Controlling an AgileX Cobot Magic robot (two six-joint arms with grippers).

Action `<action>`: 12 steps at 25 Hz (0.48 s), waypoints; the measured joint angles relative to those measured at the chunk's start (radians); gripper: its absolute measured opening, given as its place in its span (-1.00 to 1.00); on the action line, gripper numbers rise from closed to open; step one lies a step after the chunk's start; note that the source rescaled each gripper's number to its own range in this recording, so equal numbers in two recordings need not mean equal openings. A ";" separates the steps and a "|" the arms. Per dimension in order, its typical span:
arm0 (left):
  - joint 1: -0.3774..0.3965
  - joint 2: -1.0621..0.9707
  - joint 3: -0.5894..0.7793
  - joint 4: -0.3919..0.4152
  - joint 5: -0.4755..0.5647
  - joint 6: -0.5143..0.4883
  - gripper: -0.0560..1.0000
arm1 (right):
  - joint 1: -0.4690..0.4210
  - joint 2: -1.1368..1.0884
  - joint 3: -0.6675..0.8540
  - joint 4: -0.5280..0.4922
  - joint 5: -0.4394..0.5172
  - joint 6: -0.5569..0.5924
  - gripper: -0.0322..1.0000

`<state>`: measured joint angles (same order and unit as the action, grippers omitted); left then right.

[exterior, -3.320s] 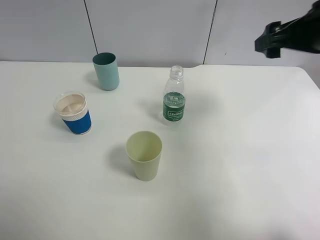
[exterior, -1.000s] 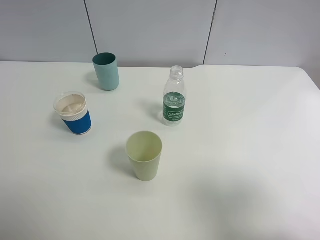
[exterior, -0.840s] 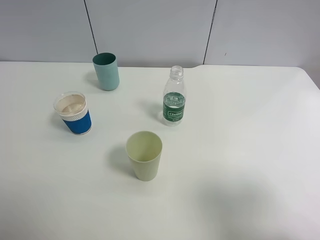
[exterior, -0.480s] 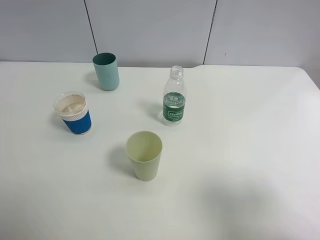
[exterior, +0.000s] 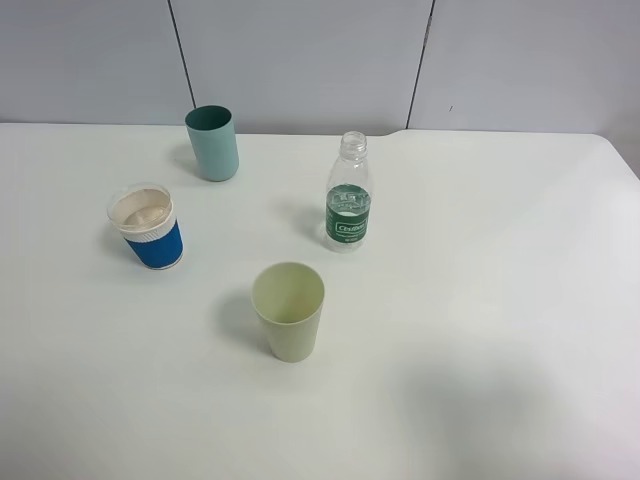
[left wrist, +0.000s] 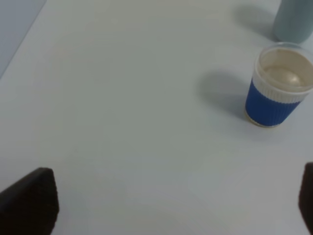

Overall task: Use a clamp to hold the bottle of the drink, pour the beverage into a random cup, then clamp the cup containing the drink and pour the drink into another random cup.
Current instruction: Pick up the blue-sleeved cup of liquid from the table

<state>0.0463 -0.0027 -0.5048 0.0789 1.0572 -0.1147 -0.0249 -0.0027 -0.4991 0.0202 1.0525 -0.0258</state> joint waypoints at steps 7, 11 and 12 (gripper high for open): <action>0.000 0.000 0.000 0.000 0.000 0.000 1.00 | 0.000 0.000 0.000 -0.033 0.000 -0.001 0.55; 0.000 0.000 0.000 0.000 0.000 0.000 1.00 | 0.000 0.000 0.000 -0.034 0.000 0.000 0.55; 0.000 0.000 0.000 0.000 0.000 0.000 1.00 | 0.000 0.000 0.000 -0.037 0.000 0.000 0.55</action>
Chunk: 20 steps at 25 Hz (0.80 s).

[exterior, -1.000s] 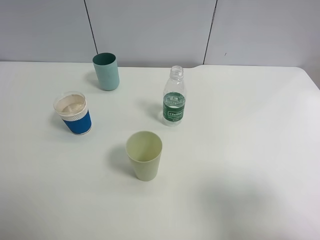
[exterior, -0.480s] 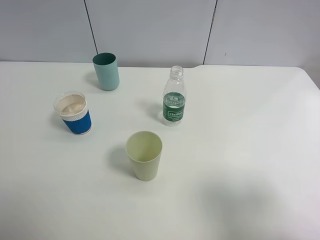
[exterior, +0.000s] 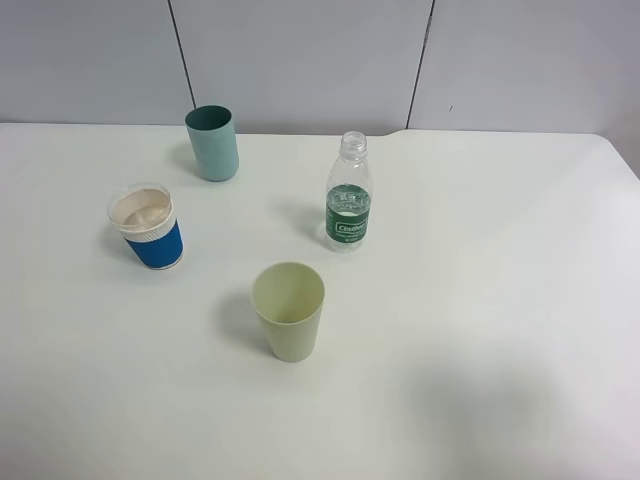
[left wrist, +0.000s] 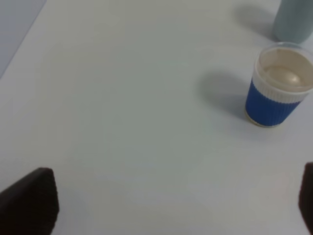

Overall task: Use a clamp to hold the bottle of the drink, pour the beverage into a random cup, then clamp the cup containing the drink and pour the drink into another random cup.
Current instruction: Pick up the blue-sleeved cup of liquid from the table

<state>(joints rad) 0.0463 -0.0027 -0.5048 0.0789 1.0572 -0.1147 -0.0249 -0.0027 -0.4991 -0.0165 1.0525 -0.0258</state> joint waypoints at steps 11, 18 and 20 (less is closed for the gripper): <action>0.000 0.000 0.000 0.000 0.000 0.000 1.00 | 0.000 0.000 0.000 -0.004 0.000 0.000 0.55; 0.000 0.000 0.000 0.000 0.000 0.000 1.00 | 0.000 0.000 0.000 -0.004 0.000 0.000 0.55; 0.000 0.000 0.000 0.000 0.000 0.000 1.00 | 0.000 0.000 0.000 -0.004 0.000 0.000 0.55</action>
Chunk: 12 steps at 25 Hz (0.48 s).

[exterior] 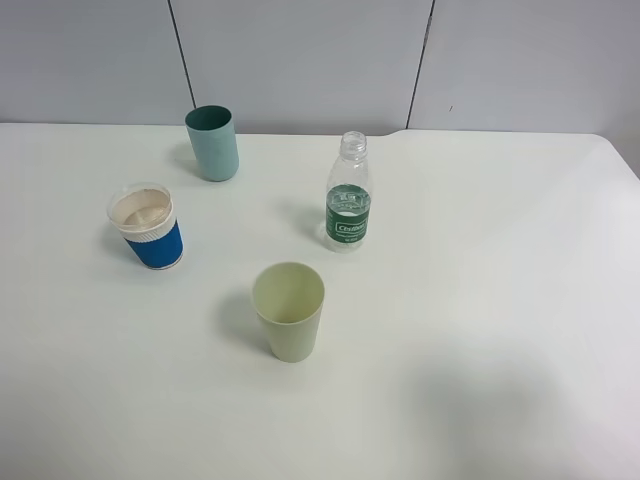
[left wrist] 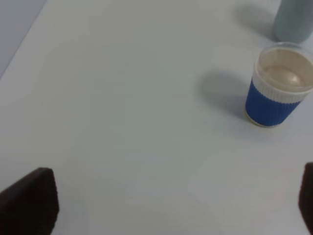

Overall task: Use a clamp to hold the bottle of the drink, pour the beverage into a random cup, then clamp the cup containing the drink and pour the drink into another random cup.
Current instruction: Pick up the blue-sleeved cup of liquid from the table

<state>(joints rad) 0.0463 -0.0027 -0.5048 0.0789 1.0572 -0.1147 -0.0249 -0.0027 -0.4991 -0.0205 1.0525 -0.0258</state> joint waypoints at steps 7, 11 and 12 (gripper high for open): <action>0.000 0.000 0.000 0.000 0.000 0.000 1.00 | 0.000 0.000 0.000 0.000 0.000 0.000 0.55; 0.000 0.000 0.000 0.000 0.000 0.000 1.00 | 0.000 0.000 0.000 0.000 0.000 0.000 0.55; 0.000 0.000 0.000 0.000 0.000 0.000 1.00 | 0.000 0.000 0.000 0.000 0.000 0.000 0.55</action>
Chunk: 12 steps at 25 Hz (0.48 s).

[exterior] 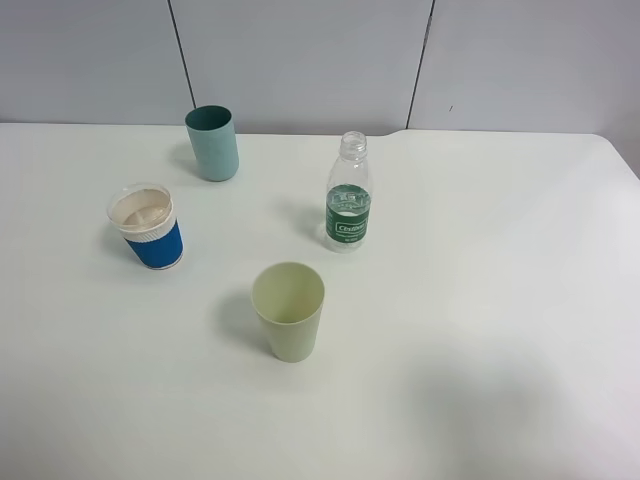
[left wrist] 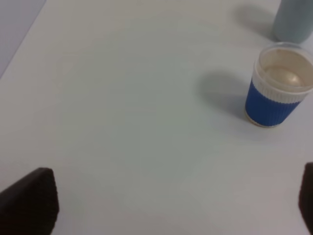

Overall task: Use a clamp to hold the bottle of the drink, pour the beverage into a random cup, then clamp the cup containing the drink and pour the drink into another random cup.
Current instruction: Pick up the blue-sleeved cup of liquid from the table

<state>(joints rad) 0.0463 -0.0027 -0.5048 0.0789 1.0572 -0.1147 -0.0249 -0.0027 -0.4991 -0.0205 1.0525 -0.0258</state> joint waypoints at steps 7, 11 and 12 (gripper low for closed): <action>0.000 0.000 0.000 0.000 0.000 0.000 1.00 | 0.000 0.000 0.000 0.000 0.000 0.000 0.55; 0.000 0.000 0.000 0.001 0.000 0.000 1.00 | 0.000 0.000 0.000 -0.001 0.000 0.000 0.55; 0.000 0.000 0.000 0.001 0.000 0.000 1.00 | 0.000 0.000 0.000 -0.001 0.000 0.000 0.55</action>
<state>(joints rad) 0.0463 -0.0027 -0.5048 0.0797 1.0572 -0.1147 -0.0249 -0.0027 -0.4991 -0.0213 1.0525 -0.0258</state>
